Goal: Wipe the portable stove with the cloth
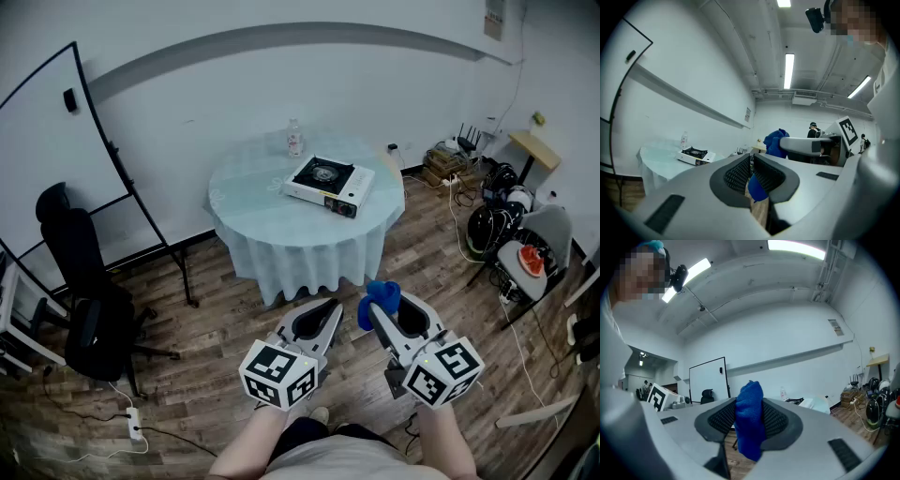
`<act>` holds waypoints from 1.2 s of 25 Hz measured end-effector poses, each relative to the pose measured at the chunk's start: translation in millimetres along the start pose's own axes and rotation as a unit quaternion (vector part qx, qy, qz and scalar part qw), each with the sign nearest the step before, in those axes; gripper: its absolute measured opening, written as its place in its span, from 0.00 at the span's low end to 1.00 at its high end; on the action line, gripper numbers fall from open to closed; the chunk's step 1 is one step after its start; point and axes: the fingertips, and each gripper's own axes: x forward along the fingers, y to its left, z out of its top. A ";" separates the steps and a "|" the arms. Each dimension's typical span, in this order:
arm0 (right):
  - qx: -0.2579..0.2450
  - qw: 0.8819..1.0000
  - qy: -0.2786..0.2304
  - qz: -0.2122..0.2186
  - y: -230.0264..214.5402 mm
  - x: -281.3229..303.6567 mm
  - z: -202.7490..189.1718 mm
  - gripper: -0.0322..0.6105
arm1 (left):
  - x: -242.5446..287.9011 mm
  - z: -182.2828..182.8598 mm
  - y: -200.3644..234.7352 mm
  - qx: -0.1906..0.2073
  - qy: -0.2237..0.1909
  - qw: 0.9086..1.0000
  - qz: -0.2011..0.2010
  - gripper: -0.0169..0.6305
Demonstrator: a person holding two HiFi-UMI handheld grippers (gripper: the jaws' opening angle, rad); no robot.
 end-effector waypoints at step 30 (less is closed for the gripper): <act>0.012 0.999 0.016 -0.034 -47.3 76.4 -26.4 0.32 | 56.1 -0.4 70.2 -0.029 0.015 0.999 -0.041 0.09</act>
